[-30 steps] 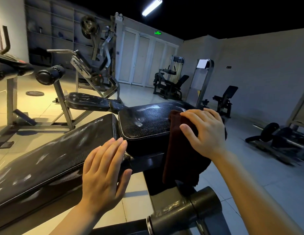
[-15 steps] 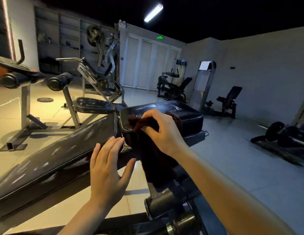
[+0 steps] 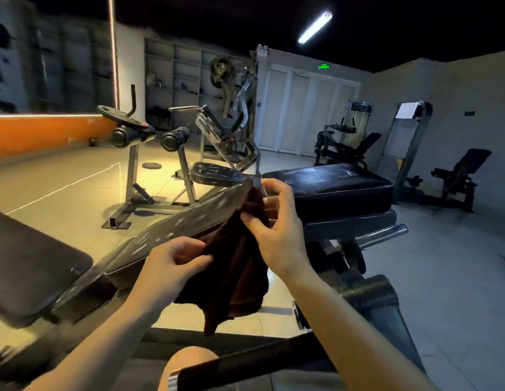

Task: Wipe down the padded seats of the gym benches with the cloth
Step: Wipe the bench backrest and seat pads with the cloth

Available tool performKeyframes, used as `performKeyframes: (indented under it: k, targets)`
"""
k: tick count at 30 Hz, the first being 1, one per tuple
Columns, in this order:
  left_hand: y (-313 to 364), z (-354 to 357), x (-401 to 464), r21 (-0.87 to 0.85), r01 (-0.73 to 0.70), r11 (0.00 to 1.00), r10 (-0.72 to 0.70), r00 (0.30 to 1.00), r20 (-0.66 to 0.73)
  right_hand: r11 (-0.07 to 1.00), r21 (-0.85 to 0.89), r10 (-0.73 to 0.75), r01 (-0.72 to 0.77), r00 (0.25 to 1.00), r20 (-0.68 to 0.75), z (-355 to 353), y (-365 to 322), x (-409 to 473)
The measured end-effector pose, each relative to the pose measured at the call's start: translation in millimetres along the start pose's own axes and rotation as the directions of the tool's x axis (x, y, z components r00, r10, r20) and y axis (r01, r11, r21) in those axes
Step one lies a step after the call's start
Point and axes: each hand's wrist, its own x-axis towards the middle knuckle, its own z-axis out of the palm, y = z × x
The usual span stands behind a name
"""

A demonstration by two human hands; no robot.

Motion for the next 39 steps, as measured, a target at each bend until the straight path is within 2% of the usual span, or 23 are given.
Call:
performKeyframes:
  k: [3,7,12,15,20,24,31,33,36,39]
  targets:
    - [-5,-26,-15,0.206,-0.053,0.977,0.044,0.998,0.045,0.986,-0.156,-0.047,0.057,0.997,0.063,9,9,-19]
    - [-11,-46,-31,0.444,-0.131,0.886,0.127,0.991,0.038,0.985,-0.108,0.148,-0.132,0.978,0.149,17,25,-41]
    - [-24,-67,-35,0.537,-0.139,0.832,0.134,0.990,0.048,0.959,-0.162,0.262,-0.234,0.947,0.185,36,37,-53]
    - [-37,-83,-26,0.529,-0.133,0.838,0.152,0.988,0.008,0.952,-0.177,0.288,-0.251,0.929,0.231,52,38,-46]
    - [-53,-105,3,0.488,-0.207,0.848,0.216,0.976,0.039,0.944,-0.217,0.282,-0.246,0.948,0.149,73,36,-32]
    - [-59,-114,26,0.522,-0.267,0.810,0.250,0.963,0.105,0.928,-0.286,0.276,-0.238,0.956,0.103,81,33,-29]
    - [-61,-126,49,0.449,-0.304,0.840,0.301,0.950,0.079,0.907,-0.323,0.311,-0.271,0.947,0.081,79,31,-40]
    - [-66,-130,51,0.389,-0.292,0.874,0.287,0.955,0.074,0.878,-0.411,0.284,-0.247,0.958,0.029,78,30,-43]
    - [-74,-130,54,0.338,-0.278,0.899,0.249,0.960,0.128,0.772,-0.615,0.188,-0.160,0.982,-0.020,80,31,-53]
    - [-80,-122,57,0.318,-0.320,0.892,0.257,0.940,0.225,0.713,-0.686,0.095,-0.145,0.989,-0.110,80,32,-58]
